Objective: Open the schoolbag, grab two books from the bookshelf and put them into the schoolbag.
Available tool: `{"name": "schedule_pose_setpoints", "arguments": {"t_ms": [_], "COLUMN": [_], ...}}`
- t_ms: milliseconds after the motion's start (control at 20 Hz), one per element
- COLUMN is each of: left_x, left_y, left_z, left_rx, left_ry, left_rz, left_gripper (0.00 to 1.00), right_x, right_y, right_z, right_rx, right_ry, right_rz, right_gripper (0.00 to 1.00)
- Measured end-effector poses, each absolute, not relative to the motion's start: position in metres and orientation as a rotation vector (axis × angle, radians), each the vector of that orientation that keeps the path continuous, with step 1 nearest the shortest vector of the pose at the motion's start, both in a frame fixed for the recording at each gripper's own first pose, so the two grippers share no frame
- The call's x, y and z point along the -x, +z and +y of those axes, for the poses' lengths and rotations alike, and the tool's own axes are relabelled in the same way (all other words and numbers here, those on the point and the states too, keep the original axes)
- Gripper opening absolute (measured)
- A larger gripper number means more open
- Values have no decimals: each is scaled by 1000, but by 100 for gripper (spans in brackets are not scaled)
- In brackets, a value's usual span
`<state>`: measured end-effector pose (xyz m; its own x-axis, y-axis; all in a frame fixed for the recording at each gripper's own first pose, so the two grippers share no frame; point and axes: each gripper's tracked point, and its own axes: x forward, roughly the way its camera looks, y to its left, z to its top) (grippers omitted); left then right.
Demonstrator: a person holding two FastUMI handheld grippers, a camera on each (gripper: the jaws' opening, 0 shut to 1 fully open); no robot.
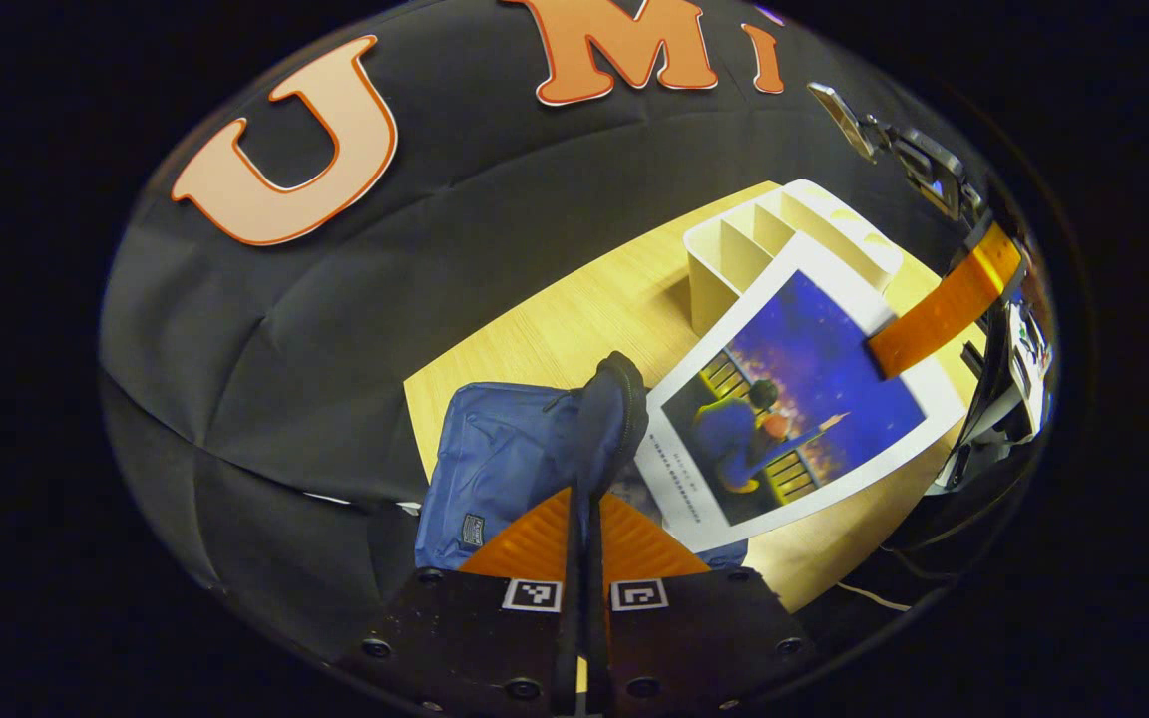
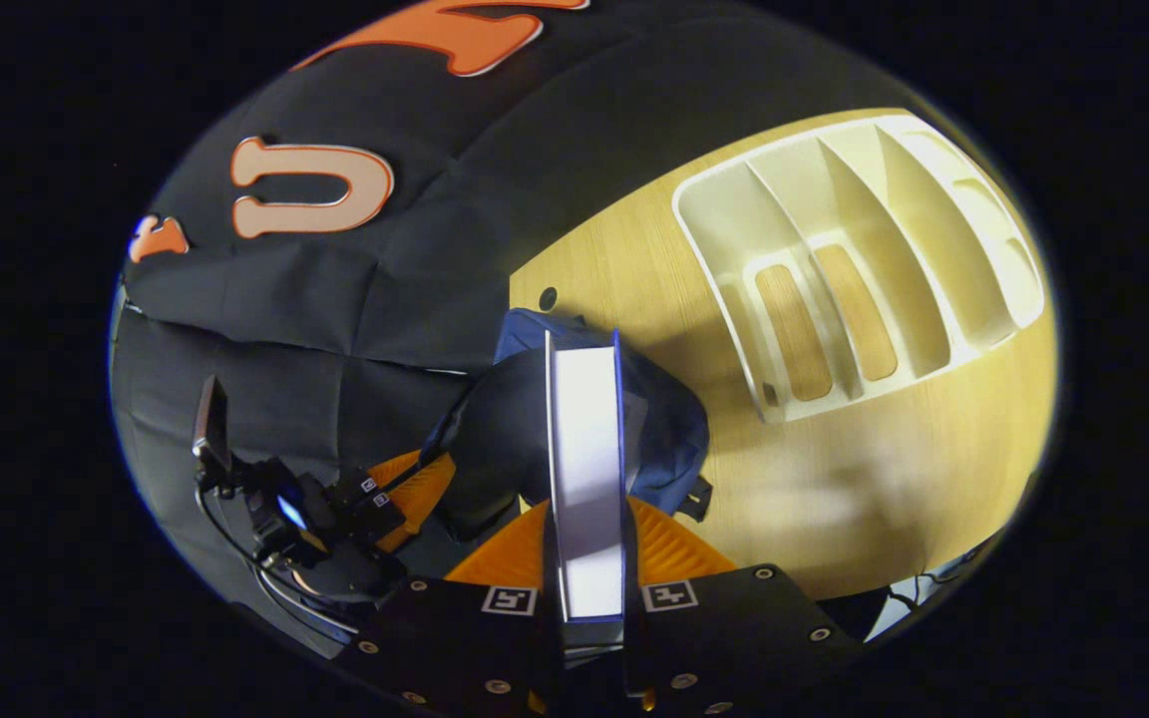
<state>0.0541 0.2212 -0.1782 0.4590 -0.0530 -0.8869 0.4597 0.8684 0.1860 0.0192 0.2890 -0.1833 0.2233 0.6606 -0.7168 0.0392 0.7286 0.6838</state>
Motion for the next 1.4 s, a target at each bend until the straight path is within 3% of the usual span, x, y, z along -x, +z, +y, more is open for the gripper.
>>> {"name": "schedule_pose_setpoints", "arguments": {"t_ms": [200,250,600,900,1200,1250,1300,1350,1400], "left_x": [-52,-53,-44,-27,-23,-23,-23,-21,-20], "left_y": [-180,-180,-184,-187,-197,-197,-197,-198,-200], "left_z": [220,219,216,190,180,180,182,185,188], "left_rx": [-418,-415,-421,-449,-461,-462,-463,-462,-457], "left_ry": [-333,-328,-353,-404,-430,-431,-423,-417,-408], "left_rz": [1052,1048,1051,1045,1039,1036,1034,1038,1044], "left_gripper": [0,4,4,4,4,4,4,4,4], "right_x": [-28,-26,-6,-14,-18,-21,-24,-25,-22], "right_y": [-198,-204,-253,-277,-303,-308,-315,-323,-333], "right_z": [323,329,378,413,446,450,452,454,452], "right_rx": [-719,-723,-795,-939,-981,-981,-978,-970,-948], "right_ry": [459,453,460,416,441,439,428,409,384], "right_rz": [1254,1251,1270,1141,1176,1175,1183,1205,1246], "right_gripper": [23,24,24,23,24,15,26,19,32]}}
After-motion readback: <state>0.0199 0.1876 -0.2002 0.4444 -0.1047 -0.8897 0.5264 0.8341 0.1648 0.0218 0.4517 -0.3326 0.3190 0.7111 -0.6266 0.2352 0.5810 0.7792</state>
